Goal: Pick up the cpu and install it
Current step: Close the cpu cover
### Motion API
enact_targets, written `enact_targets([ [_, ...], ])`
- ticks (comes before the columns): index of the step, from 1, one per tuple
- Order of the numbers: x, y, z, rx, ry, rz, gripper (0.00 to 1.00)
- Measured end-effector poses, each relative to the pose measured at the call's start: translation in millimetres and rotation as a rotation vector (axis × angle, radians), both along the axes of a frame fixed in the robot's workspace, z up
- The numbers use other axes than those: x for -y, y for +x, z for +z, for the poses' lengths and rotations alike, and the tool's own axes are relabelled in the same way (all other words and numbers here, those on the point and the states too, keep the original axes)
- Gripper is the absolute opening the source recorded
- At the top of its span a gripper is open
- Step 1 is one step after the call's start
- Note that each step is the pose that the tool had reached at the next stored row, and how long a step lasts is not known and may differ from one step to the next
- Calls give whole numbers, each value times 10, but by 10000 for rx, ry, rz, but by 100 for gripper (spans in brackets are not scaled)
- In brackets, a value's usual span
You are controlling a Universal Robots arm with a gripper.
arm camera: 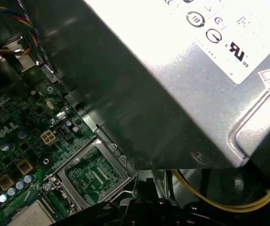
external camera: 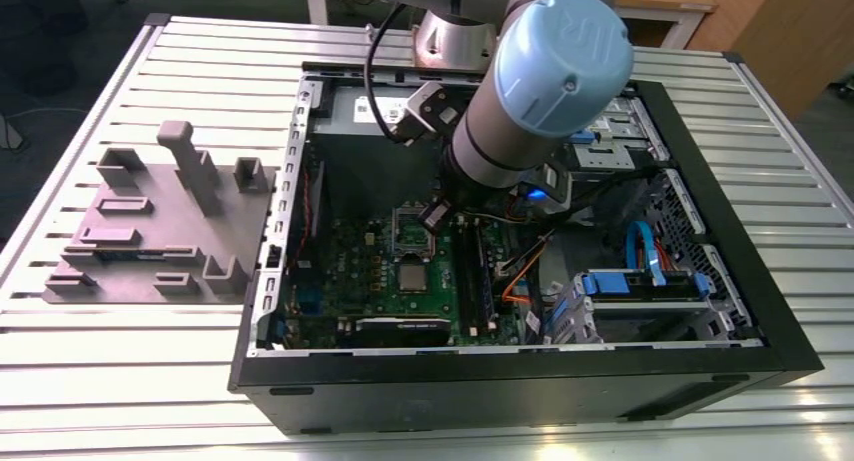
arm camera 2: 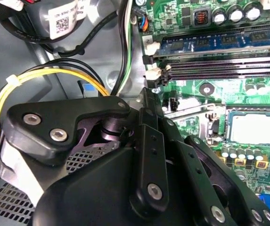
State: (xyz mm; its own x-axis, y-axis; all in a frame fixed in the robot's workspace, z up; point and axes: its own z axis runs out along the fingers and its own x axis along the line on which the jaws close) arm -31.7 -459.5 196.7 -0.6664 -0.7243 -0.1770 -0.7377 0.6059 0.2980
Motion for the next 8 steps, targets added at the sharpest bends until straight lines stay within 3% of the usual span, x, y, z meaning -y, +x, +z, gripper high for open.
enact_targets([
  [5, 0, 0, 5, -127, -106, 0, 10],
  [8, 0, 0, 16, -196, -211, 0, 10],
])
